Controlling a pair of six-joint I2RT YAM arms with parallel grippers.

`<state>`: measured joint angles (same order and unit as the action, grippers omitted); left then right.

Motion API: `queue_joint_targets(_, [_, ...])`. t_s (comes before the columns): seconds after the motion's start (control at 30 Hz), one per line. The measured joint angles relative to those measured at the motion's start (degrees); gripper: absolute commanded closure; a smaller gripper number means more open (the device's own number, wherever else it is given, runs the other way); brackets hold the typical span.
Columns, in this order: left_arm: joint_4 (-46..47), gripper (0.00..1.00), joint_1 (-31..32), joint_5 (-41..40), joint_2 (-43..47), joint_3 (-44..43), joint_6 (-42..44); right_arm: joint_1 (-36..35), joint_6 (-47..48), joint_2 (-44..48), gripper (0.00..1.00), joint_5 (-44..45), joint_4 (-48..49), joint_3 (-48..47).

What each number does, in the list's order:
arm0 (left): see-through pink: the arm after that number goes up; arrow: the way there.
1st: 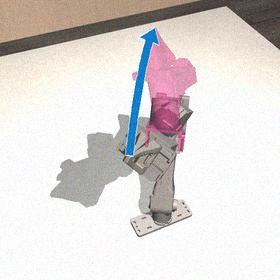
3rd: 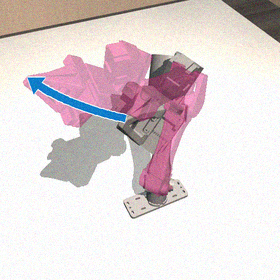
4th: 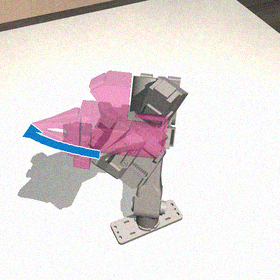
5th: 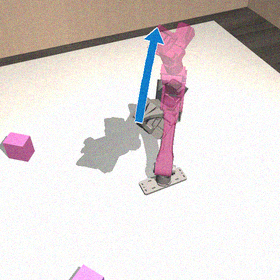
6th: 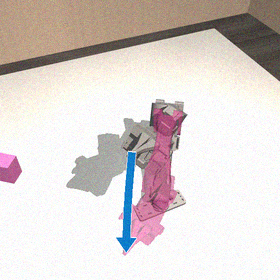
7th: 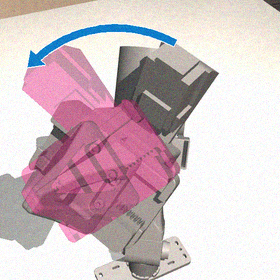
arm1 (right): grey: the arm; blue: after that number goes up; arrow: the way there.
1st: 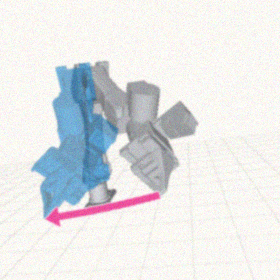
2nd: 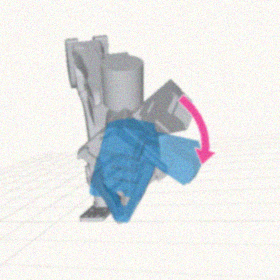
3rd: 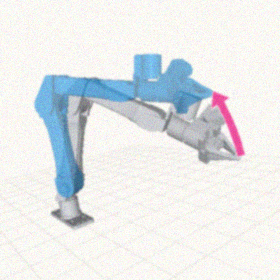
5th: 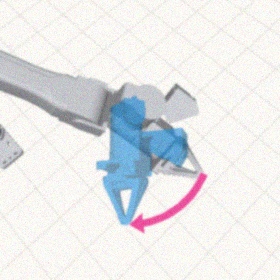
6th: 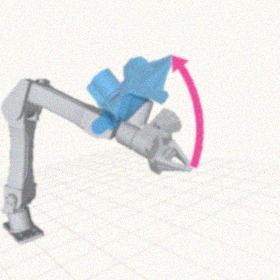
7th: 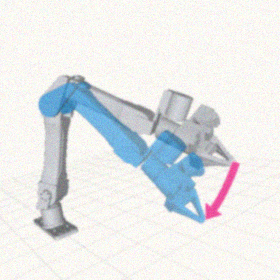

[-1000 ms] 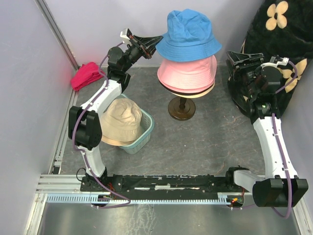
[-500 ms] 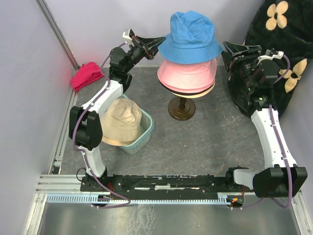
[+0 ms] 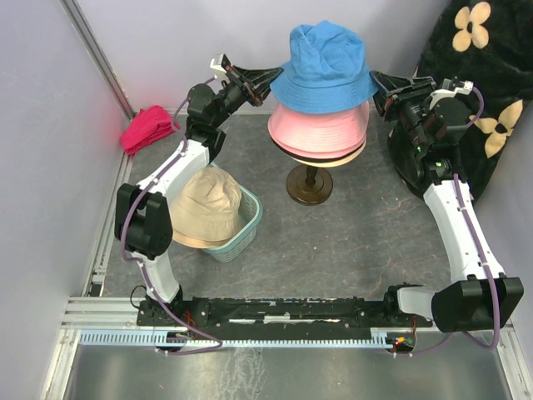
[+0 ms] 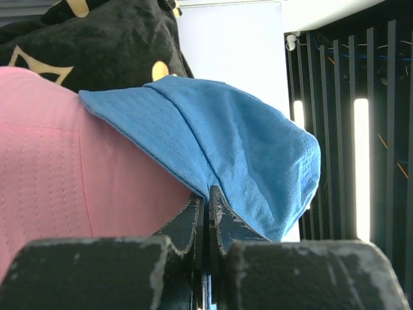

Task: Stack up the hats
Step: Stack the hat on the hat.

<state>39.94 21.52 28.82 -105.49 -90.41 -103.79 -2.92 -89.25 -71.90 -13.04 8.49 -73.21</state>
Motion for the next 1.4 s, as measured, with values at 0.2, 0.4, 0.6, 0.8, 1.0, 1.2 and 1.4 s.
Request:
queue_joint_targets(0.2, [0.37, 0.97, 0.31, -3.17, 5.38, 8.22, 0.0, -0.04, -0.83, 1.07, 0.98, -0.15, 1.97, 3.21])
queue_joint_targets(0.4, [1.99, 0.97, 1.01, -6.95, 9.2, 13.44, 0.0, -0.46, -1.6, 1.99, 0.99, -0.92, 4.66, 6.91])
queue_joint_targets(0.6, [4.04, 0.97, 1.51, -8.92, 10.91, 16.83, -0.02, -0.48, -1.57, 3.28, 0.98, -1.55, 5.95, 8.68])
queue_joint_targets(0.8, [4.81, 0.97, 1.9, -10.78, 12.61, 20.04, -0.07, -0.68, -1.62, 3.74, 0.98, -2.23, 7.72, 10.14])
queue_joint_targets(1.0, [5.2, 0.97, 2.03, -12.33, 12.66, 20.2, -0.11, -0.72, -1.84, 2.29, 0.98, -2.54, 9.07, 10.03])
queue_joint_targets(1.2, [5.62, 0.97, 2.45, -13.38, 12.66, 22.25, -0.15, -0.74, -2.05, 1.42, 0.99, -3.08, 11.52, 11.3])
queue_joint_targets(1.4, [6.4, 0.97, 2.99, -14.23, 12.7, 24.04, -0.48, -0.74, -2.08, 0.66, 0.99, -3.48, 14.75, 12.98])
